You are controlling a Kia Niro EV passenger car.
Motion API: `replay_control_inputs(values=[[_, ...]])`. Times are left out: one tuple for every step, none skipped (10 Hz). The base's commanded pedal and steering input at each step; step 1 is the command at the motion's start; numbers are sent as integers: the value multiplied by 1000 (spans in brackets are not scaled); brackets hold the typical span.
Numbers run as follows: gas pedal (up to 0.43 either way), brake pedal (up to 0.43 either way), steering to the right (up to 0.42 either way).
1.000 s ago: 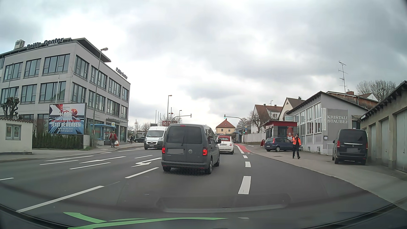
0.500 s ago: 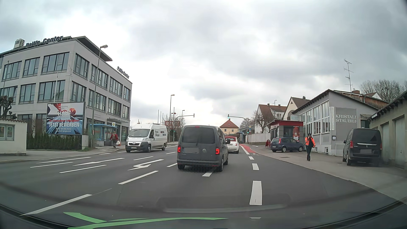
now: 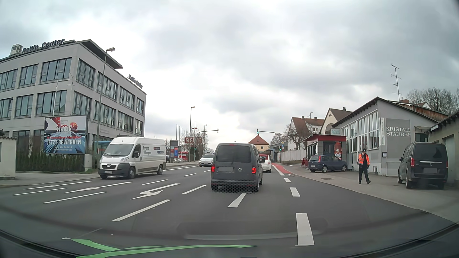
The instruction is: Follow the waypoints while adhering to traffic rules and regulations
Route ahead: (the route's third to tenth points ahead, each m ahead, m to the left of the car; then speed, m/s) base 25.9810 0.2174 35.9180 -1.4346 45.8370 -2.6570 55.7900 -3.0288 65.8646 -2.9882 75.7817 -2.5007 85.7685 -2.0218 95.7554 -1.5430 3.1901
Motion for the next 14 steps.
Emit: replay_control_inputs(values=[[319,0,17],[331,0,19],[339,0,23],[339,0,28],[339,0,28],[339,0,29],[339,0,31],[339,0,34],[339,0,38],[339,0,40],[339,0,47],[339,0,48],[339,0,48],[339,0,48]])
